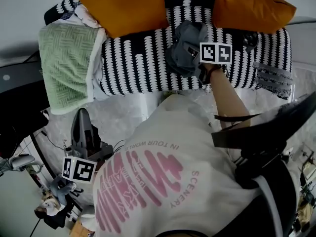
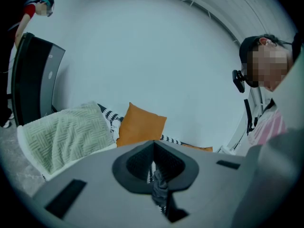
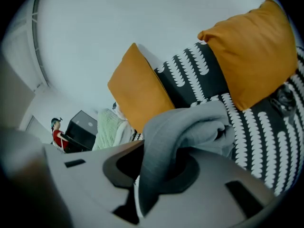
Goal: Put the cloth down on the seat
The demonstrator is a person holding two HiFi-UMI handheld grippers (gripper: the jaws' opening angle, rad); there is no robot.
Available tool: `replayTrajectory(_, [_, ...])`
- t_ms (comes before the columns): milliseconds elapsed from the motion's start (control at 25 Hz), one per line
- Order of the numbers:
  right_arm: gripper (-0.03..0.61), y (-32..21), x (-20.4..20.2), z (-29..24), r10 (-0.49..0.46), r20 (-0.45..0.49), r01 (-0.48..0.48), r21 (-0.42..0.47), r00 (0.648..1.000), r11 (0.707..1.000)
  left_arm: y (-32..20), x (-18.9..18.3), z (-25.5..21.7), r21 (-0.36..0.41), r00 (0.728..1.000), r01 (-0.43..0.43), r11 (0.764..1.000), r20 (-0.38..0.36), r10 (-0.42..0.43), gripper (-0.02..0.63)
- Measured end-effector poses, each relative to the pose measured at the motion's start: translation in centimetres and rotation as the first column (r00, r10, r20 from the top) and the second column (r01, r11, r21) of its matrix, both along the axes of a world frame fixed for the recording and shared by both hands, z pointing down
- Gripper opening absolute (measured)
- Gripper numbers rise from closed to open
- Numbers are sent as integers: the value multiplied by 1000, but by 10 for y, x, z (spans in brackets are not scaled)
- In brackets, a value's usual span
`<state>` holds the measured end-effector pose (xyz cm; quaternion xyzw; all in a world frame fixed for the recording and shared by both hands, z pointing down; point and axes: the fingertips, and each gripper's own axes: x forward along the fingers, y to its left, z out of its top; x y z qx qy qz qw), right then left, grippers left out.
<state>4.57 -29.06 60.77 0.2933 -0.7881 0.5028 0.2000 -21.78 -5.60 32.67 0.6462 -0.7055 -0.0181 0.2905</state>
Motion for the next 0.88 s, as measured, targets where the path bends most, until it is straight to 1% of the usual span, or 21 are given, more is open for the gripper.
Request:
replayTrajectory(120, [71,8,-3,9,-66,-51,68,32,996,997,3,-2,1,6,1000,15,1000,-1,-15,9])
replayTrajectory(200, [71,11,-1,14,-83,-89,87,44,993,995,5,-3,3,14,999,31,999,-17,-30,9])
replayTrajectory(280, [71,11,2,23,-101,-148,108,43,984,993,3,-5,6,7,999,38,999,-33,-38,8])
replayTrajectory(360, [71,12,6,35,-131,-223,139,24,966,990,-1,-5,10,-14,999,28,1000,-32,-28,8])
replayTrajectory(520, [71,19,19,56,-202,-361,209,-19,910,978,-6,-2,12,-40,1000,-3,999,-19,2,9])
replayTrajectory(600, [71,23,26,61,-217,-389,222,-32,895,974,-8,-1,11,-40,1000,-4,999,-22,3,8])
replayTrajectory(760, [71,34,28,69,-218,-391,213,-57,894,975,-14,1,13,-38,999,-13,999,-36,12,9])
replayTrajectory(880, [71,43,28,78,-241,-414,232,-72,878,970,-15,4,16,-51,999,-28,998,-35,27,8])
